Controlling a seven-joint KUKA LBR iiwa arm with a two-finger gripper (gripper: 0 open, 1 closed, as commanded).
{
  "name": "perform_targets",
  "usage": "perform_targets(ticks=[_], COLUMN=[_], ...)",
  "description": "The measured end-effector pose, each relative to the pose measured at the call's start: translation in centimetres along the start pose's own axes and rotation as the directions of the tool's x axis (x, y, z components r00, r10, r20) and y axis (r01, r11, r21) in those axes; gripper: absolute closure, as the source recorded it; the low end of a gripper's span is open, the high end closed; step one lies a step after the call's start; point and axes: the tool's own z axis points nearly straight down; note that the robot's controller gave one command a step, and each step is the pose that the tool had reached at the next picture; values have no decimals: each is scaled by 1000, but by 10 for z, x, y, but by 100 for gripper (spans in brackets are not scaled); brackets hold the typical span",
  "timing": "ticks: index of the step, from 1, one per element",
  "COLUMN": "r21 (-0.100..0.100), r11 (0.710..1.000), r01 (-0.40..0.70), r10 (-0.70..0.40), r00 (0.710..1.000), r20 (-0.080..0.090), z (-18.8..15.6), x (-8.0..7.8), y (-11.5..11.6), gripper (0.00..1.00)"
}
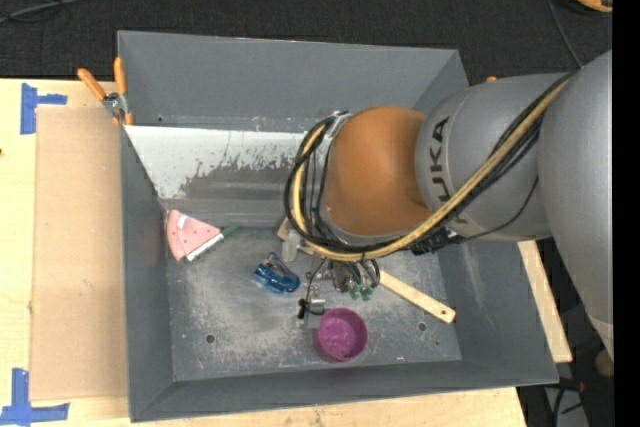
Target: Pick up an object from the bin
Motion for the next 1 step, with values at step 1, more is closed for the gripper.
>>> perform_targets(ticks=[1], r21=[-1], r11=[1000], r01=[-4], r10=[4], r00=[1000], r20=[7], z=[-5], x=[-2], y=[-1], gripper=[0])
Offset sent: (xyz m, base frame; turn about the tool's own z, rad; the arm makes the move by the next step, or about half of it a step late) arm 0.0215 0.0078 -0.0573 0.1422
